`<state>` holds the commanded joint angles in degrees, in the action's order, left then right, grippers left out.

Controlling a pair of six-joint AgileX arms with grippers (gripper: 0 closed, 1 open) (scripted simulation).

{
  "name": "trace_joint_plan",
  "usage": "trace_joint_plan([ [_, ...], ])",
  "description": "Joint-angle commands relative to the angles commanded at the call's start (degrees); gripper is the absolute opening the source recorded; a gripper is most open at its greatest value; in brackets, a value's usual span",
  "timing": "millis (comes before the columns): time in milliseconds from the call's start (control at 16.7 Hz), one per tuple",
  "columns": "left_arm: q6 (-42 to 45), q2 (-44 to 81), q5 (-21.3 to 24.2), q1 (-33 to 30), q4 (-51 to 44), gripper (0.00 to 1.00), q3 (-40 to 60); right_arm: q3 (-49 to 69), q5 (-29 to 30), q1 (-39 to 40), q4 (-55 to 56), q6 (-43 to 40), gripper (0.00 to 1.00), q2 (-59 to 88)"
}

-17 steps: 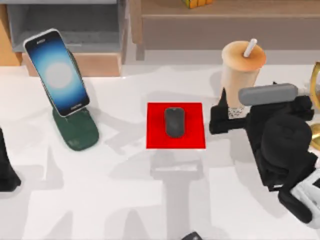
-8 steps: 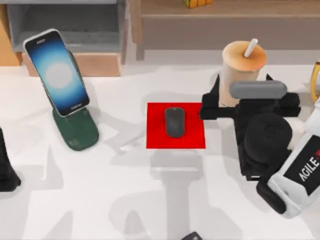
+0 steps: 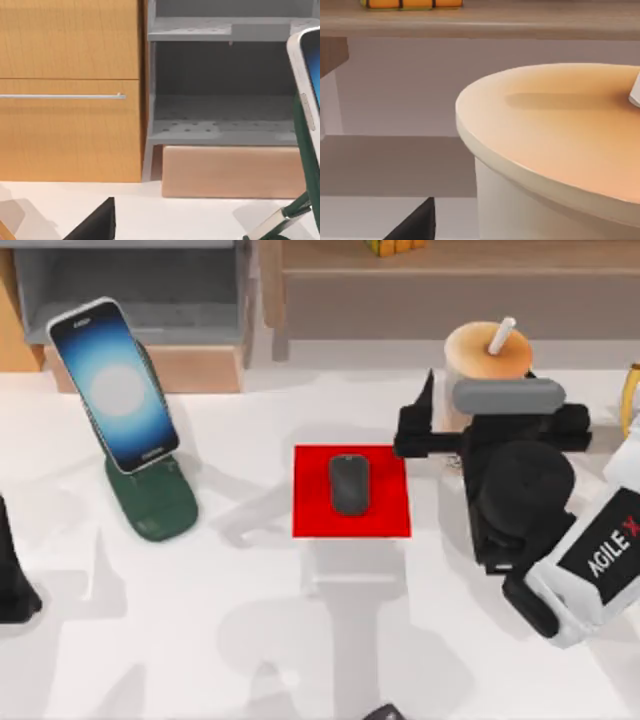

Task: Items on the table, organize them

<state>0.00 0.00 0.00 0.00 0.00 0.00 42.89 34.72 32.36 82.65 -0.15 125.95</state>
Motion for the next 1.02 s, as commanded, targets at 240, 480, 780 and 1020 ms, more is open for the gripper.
trace_joint_plan([
  [240,0.0,0.0,0.0,0.0,0.0,1.0,0.0,0.95,-0.43,-0.44,-0.59,0.0,1.0,0.37],
  [480,0.0,0.0,0.0,0.0,0.0,1.0,0.0,0.95,-0.43,-0.44,-0.59,0.0,0.77,0.37],
  [780,0.0,0.0,0.0,0.0,0.0,1.0,0.0,0.95,-0.43,-0.44,-0.59,0.0,0.4,0.37],
  [1020,0.0,0.0,0.0,0.0,0.0,1.0,0.0,0.95,-0.43,-0.44,-0.59,0.0,0.1,0.37],
])
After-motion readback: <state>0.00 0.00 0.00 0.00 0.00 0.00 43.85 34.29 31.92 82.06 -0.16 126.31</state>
